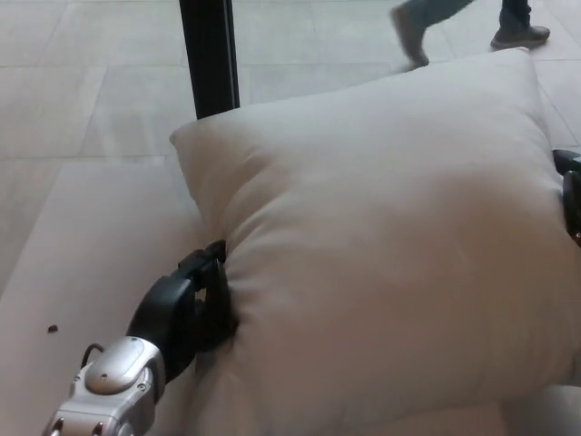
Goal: The robot uses its left hand to press on the left side of the pillow kept in the middle of the desk and uses its right hand to lift up and the right side of the pillow and turn it over
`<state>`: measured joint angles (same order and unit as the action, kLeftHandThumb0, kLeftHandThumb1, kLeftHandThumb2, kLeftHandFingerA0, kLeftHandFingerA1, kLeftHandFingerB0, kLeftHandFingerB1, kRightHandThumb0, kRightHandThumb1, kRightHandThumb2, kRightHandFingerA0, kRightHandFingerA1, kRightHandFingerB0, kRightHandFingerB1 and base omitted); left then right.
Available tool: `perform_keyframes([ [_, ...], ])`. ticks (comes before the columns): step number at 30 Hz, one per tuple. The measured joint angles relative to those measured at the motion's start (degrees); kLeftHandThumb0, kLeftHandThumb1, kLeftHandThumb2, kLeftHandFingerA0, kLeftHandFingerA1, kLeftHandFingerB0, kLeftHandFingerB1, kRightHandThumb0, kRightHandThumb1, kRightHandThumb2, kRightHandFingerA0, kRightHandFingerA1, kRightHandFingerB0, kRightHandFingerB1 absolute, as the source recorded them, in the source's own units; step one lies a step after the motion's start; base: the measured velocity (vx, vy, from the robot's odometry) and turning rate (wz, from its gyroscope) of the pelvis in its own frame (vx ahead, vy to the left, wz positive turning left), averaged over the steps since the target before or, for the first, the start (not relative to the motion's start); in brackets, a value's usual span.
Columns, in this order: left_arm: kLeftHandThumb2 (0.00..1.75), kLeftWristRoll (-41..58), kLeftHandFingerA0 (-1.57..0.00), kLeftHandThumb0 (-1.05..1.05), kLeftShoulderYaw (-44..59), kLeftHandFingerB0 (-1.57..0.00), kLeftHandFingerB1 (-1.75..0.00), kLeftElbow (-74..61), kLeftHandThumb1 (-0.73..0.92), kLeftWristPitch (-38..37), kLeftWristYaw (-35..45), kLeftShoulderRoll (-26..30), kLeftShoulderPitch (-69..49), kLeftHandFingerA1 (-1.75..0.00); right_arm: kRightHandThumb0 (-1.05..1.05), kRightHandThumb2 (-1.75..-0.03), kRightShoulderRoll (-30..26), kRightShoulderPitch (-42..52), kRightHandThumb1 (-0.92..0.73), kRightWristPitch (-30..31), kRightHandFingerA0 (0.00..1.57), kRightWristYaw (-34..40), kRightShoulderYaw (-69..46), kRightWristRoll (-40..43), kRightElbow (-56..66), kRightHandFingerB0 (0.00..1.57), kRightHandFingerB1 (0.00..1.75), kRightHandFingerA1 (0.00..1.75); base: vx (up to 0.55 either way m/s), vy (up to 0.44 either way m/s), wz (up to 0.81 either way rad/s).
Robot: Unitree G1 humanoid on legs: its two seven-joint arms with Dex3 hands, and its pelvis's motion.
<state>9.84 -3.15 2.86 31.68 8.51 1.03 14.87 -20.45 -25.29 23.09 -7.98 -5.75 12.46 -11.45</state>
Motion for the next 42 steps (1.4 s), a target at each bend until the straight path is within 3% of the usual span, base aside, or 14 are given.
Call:
perform_keyframes([
  [1, 1.14, -0.01, -0.21, -1.04, 0.00, 0.00, 0.00, 0.03, 0.81, 0.32, -0.24, -0.25, 0.12, -0.53, -1.00, -0.72, 0.12, -0.16, -0.92, 0.30, 0.23, 0.05, 0.31, -0.06, 0.27, 0.13, 0.29, 0.46, 0.00, 0.000, 0.00],
  [8, 0.80, -0.34, -0.10, -1.05, 0.04, 0.00, 0.00, 1.52, 0.91, 1.96, -3.71, -4.36, 1.65, -0.51, -1.05, -0.71, 0.52, -2.16, -0.92, 2.99, 0.21, -0.27, 4.29, -0.66, 3.13, 0.11, 0.33, 0.47, 0.00, 0.000, 0.00],
  [10, 1.08, -0.74, -0.25, -1.02, -0.20, 0.00, 0.00, 2.73, 0.76, 1.95, -5.36, -6.52, 2.11, -0.57, -0.97, -1.17, 1.04, -2.77, -0.73, 4.23, 0.15, -0.43, 6.27, -0.78, 5.22, 0.07, 0.37, 0.54, 0.00, 0.000, 0.00],
  [13, 0.64, -1.81, -0.12, -0.88, -0.77, 0.00, 0.00, 4.20, 0.81, 1.90, -7.82, -9.48, 2.83, -0.53, -1.04, -0.75, 2.27, -4.09, -0.92, 5.71, 0.20, -0.51, 9.59, -1.08, 7.93, 0.06, 0.30, 0.53, 0.00, 0.000, 0.00],
  [17, 0.89, -3.33, -0.01, -0.82, -1.46, 0.00, 0.00, 6.12, 0.65, 0.79, -10.96, -12.63, 3.25, -0.46, -1.03, -0.70, 4.69, -5.31, -0.92, 6.69, 0.21, -0.38, 12.93, -1.82, 9.75, 0.10, 0.32, 0.53, 0.00, 0.000, 0.00],
  [18, 0.91, -3.75, -0.11, -0.83, -1.77, 0.00, 0.00, 6.49, 0.68, 0.32, -11.67, -13.14, 3.25, -0.54, -1.05, -1.16, 5.17, -5.48, -0.76, 6.80, 0.21, -0.34, 13.59, -2.12, 9.97, 0.07, 0.38, 0.60, 0.00, 0.000, 0.00],
  [19, 0.91, -4.24, -0.01, -0.75, -2.05, 0.00, 0.00, 6.87, 0.70, -0.36, -12.39, -13.64, 3.15, -0.49, -0.99, -0.67, 5.66, -5.62, -0.92, 6.82, 0.22, -0.20, 14.25, -2.59, 10.11, 0.10, 0.34, 0.58, 0.00, 0.000, 0.00],
  [24, 0.65, -6.32, -0.54, -0.73, -3.10, -0.21, -0.53, 8.32, 0.84, -3.46, -15.09, -14.20, 2.60, -1.18, -1.01, -0.67, 6.81, -5.71, -0.87, 6.68, 0.30, 0.66, 16.82, -4.99, 10.35, 0.09, 0.35, 0.64, 0.00, 0.000, 0.00],
  [25, 1.06, -6.62, 0.00, -0.86, -3.23, 0.00, -0.30, 8.65, 0.63, -3.85, -15.48, -14.21, 2.67, -0.51, -1.03, -0.65, 6.88, -5.73, -0.84, 6.65, 0.32, 0.75, 17.09, -5.37, 10.34, 0.11, 0.37, 0.64, 0.00, 0.000, 0.00],
  [27, 0.97, -7.68, -0.01, -1.04, -4.09, 0.00, -0.09, 9.60, 0.63, -5.68, -16.26, -14.18, 2.64, -0.34, -0.98, -1.05, 6.88, -5.78, -0.61, 6.52, 0.46, 1.39, 18.01, -6.50, 10.13, 0.07, 0.47, 0.75, 0.00, 0.000, 0.00],
  [36, 0.88, -9.38, -0.08, -0.86, -5.57, 0.00, -0.01, 11.44, 0.59, -9.94, -18.89, -14.18, 2.23, -0.59, -0.63, -0.59, 7.02, -5.85, -0.64, 5.79, 0.04, 4.29, 21.65, -11.44, 8.72, 0.09, 0.55, 0.69, 0.00, 0.000, 0.00],
  [37, 0.62, -9.38, -0.07, -0.85, -5.57, 0.00, 0.00, 11.53, 0.74, -10.35, -19.21, -14.18, 2.23, -0.59, -0.39, -1.02, 7.01, -5.96, -0.47, 5.58, 0.05, 4.70, 22.21, -12.23, 8.61, 0.00, 0.53, 0.58, 0.00, 0.000, 0.00],
  [38, 0.86, -9.38, -0.10, -0.90, -5.56, 0.00, 0.00, 11.61, 0.56, -10.58, -19.40, -14.18, 2.23, -0.65, -0.62, -0.58, 7.00, -6.06, -0.61, 5.49, 0.04, 4.95, 22.63, -12.70, 8.55, 0.11, 0.51, 0.73, 0.00, 0.000, 0.00],
  [42, 0.85, -9.38, -0.07, -0.88, -5.47, 0.00, 0.00, 12.26, 0.57, -11.92, -20.37, -14.17, 2.11, -0.64, -0.71, -0.56, 6.93, -6.82, -0.59, 5.41, 0.02, 6.14, 24.71, -15.40, 8.08, 0.11, 0.54, 0.79, 0.00, 0.000, 0.00],
])
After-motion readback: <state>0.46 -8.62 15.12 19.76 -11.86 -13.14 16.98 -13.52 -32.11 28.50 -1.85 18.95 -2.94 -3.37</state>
